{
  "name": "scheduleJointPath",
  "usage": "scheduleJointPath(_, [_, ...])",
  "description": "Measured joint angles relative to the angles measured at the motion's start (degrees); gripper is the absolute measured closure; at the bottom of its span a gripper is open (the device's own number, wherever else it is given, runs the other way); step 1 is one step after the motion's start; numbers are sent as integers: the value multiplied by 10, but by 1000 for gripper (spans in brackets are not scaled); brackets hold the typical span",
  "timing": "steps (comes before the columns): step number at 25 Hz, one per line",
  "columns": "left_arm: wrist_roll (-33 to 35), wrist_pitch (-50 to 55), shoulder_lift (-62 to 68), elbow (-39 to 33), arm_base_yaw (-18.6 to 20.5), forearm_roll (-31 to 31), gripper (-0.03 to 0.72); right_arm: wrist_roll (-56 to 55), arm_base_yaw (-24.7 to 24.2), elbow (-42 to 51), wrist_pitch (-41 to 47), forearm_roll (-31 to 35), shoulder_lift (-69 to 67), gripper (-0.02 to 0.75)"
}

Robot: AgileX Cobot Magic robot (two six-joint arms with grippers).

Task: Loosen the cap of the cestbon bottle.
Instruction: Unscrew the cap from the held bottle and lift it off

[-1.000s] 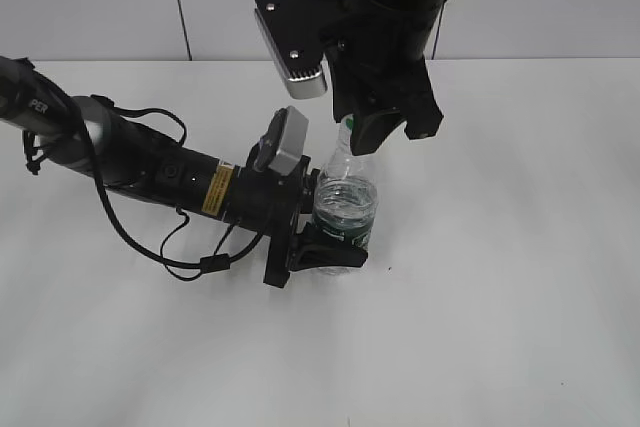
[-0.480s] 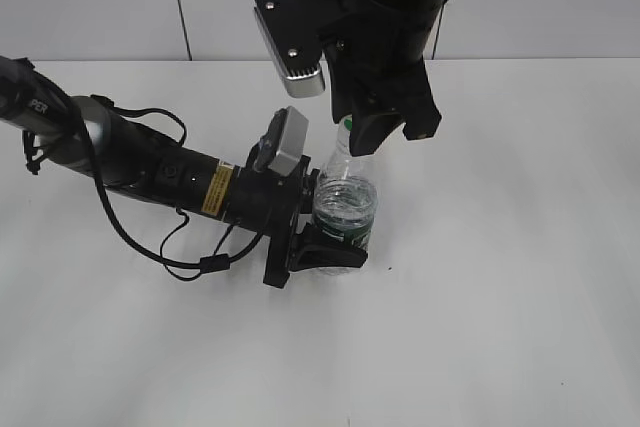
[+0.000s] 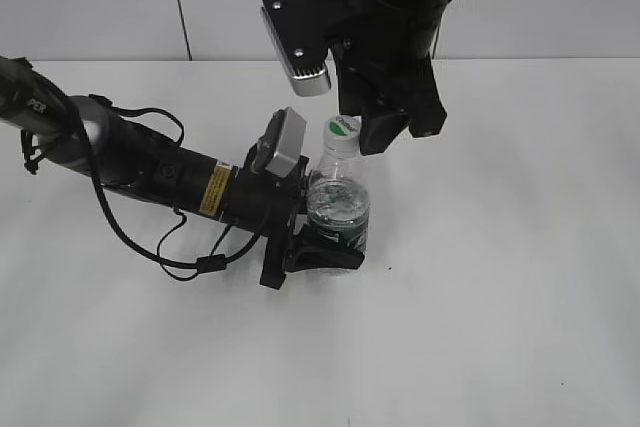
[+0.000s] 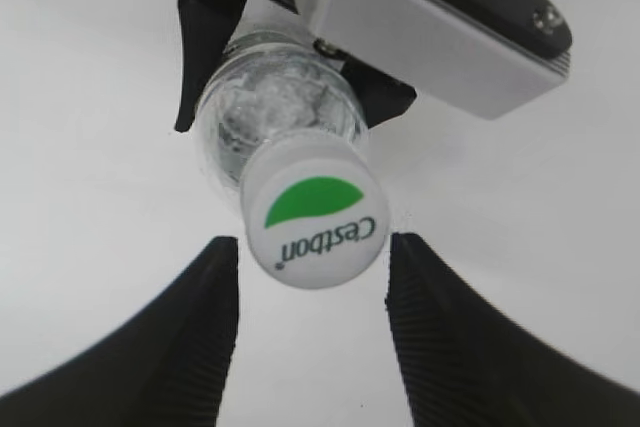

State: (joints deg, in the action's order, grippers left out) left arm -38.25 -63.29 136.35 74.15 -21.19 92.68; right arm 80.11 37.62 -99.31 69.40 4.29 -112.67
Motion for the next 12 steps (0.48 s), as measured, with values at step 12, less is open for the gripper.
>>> scheduleJointPath(12, [0, 0, 0, 0, 0, 1, 280, -107, -1, -3, 3, -2, 22, 326])
